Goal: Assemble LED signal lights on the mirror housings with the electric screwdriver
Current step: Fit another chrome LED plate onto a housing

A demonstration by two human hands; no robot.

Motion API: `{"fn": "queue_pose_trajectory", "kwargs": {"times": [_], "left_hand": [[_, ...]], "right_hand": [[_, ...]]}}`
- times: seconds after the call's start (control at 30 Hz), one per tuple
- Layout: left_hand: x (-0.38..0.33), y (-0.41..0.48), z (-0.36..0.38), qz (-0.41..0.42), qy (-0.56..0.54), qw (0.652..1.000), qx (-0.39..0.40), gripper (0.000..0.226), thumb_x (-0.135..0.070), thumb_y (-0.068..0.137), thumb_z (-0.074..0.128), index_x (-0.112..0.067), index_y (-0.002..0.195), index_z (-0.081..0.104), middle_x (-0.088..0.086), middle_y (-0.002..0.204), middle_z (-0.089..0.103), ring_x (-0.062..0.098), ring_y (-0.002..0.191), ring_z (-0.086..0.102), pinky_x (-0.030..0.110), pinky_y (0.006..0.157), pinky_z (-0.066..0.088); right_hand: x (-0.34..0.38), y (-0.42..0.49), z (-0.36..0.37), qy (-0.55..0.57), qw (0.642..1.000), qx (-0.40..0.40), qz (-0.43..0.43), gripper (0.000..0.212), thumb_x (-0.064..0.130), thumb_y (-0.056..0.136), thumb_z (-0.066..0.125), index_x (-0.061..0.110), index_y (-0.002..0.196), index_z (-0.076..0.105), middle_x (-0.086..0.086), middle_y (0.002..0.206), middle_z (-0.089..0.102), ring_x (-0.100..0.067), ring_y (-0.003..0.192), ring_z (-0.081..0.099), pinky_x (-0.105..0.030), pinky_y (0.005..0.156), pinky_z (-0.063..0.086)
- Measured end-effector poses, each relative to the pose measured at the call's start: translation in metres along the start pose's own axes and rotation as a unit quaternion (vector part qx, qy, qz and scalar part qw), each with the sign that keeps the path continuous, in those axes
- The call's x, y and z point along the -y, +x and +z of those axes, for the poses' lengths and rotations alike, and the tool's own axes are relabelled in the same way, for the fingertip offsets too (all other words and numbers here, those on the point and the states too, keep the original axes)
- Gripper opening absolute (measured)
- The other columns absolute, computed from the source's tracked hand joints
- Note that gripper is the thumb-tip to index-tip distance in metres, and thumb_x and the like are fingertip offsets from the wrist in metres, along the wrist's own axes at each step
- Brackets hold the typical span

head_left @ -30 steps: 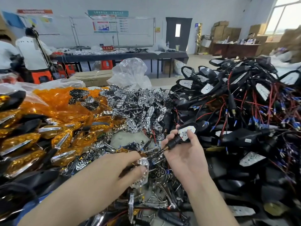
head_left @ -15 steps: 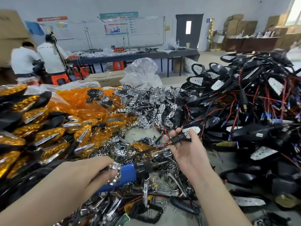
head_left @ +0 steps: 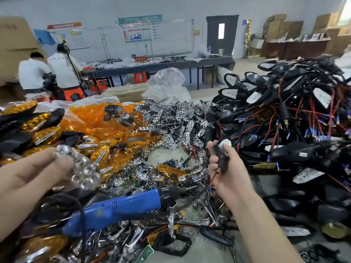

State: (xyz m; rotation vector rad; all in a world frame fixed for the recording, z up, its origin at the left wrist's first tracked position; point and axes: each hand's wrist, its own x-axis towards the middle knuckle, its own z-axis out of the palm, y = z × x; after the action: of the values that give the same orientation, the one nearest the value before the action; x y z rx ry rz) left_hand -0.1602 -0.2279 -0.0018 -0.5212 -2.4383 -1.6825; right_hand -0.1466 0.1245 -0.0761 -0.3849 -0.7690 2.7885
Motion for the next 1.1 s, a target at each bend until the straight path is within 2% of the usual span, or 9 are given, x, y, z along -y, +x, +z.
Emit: {"fn": "queue_pose_trajectory", "kwargs": {"times": [0.1, 0.2, 0.27, 0.33, 0.5, 0.63, 0.77, 0.97, 1.1], "left_hand": [[-0.001, 0.002, 0.021, 0.013, -0.089, 0.995, -0.035, 0.050, -0.068, 0.082, 0.066, -0.022, 0.100, 0.071, 0.007, 0.098, 0.073, 0.028, 0.079, 0.072, 0.044, 0.067, 0.059], [0.004, 0.006, 0.081, -0.069, -0.247, 0.966, 0.003, 0.029, -0.048, 0.086, 0.063, -0.022, 0.084, 0.075, 0.007, 0.080, 0.069, 0.017, 0.062, 0.064, 0.028, 0.051, 0.054], [0.008, 0.002, 0.124, -0.116, -0.280, 0.953, 0.016, 0.027, -0.044, 0.082, 0.062, -0.020, 0.081, 0.074, 0.004, 0.072, 0.067, 0.017, 0.060, 0.064, 0.027, 0.051, 0.054], [0.007, -0.004, 0.159, -0.119, -0.299, 0.947, 0.014, 0.036, -0.047, 0.076, 0.063, -0.013, 0.086, 0.068, 0.004, 0.067, 0.065, 0.021, 0.059, 0.065, 0.028, 0.050, 0.054], [0.018, -0.013, 0.185, -0.005, -0.192, 0.981, 0.009, 0.042, -0.067, 0.088, 0.055, -0.026, 0.079, 0.060, 0.001, 0.060, 0.063, 0.024, 0.057, 0.065, 0.030, 0.056, 0.054], [0.022, -0.010, 0.184, 0.038, -0.117, 0.992, 0.001, 0.036, -0.063, 0.091, 0.048, -0.029, 0.079, 0.054, 0.007, 0.063, 0.064, 0.016, 0.053, 0.065, 0.017, 0.050, 0.048], [0.025, 0.004, 0.183, 0.066, -0.009, 0.997, 0.024, 0.030, -0.062, 0.093, 0.045, -0.037, 0.078, 0.052, 0.001, 0.062, 0.066, 0.011, 0.053, 0.064, 0.024, 0.050, 0.049], [0.026, 0.025, 0.171, 0.022, -0.067, 0.997, 0.011, 0.028, -0.051, 0.094, 0.052, -0.034, 0.073, 0.055, 0.003, 0.063, 0.067, 0.016, 0.056, 0.066, 0.020, 0.049, 0.047], [0.021, 0.022, 0.163, -0.023, -0.168, 0.985, -0.011, 0.029, -0.055, 0.086, 0.058, -0.033, 0.067, 0.056, -0.005, 0.057, 0.061, 0.025, 0.060, 0.066, 0.040, 0.056, 0.052]], "right_hand": [[-0.003, 0.002, 0.000, -0.037, 0.999, 0.011, 0.029, 0.019, 0.024, 0.107, 0.048, 0.009, 0.115, 0.057, -0.005, 0.102, 0.077, -0.004, 0.044, 0.049, -0.013, 0.036, 0.040], [-0.014, 0.003, 0.000, -0.109, 0.991, 0.031, 0.077, 0.030, 0.026, 0.105, 0.050, 0.002, 0.116, 0.066, -0.003, 0.085, 0.072, -0.005, 0.044, 0.046, -0.014, 0.035, 0.040], [-0.023, 0.004, 0.001, -0.169, 0.980, 0.052, 0.091, 0.038, 0.032, 0.105, 0.051, 0.001, 0.118, 0.067, 0.000, 0.074, 0.069, -0.006, 0.045, 0.047, -0.016, 0.035, 0.040], [-0.031, 0.005, 0.001, -0.220, 0.971, 0.060, 0.077, 0.041, 0.040, 0.104, 0.054, 0.004, 0.111, 0.072, -0.001, 0.078, 0.072, -0.008, 0.047, 0.051, -0.018, 0.036, 0.041], [-0.038, 0.009, 0.002, -0.300, 0.952, 0.036, 0.042, 0.042, 0.044, 0.101, 0.058, 0.007, 0.108, 0.075, -0.006, 0.085, 0.074, -0.021, 0.068, 0.061, -0.031, 0.055, 0.046], [-0.040, 0.007, 0.004, -0.313, 0.948, 0.036, 0.037, 0.044, 0.043, 0.102, 0.057, 0.002, 0.106, 0.072, -0.008, 0.081, 0.071, -0.021, 0.059, 0.057, -0.027, 0.044, 0.041], [-0.041, 0.003, 0.006, -0.323, 0.946, 0.033, 0.019, 0.044, 0.042, 0.101, 0.059, 0.001, 0.109, 0.071, -0.015, 0.080, 0.070, -0.025, 0.059, 0.057, -0.029, 0.047, 0.043], [-0.036, -0.002, 0.010, -0.290, 0.956, 0.013, 0.033, 0.032, 0.036, 0.102, 0.060, 0.007, 0.110, 0.071, -0.007, 0.080, 0.075, -0.016, 0.058, 0.068, -0.029, 0.048, 0.056], [-0.034, -0.006, 0.012, -0.269, 0.962, 0.023, 0.038, 0.032, 0.031, 0.103, 0.058, 0.003, 0.116, 0.066, -0.012, 0.093, 0.076, -0.020, 0.071, 0.073, -0.026, 0.042, 0.049]]}}
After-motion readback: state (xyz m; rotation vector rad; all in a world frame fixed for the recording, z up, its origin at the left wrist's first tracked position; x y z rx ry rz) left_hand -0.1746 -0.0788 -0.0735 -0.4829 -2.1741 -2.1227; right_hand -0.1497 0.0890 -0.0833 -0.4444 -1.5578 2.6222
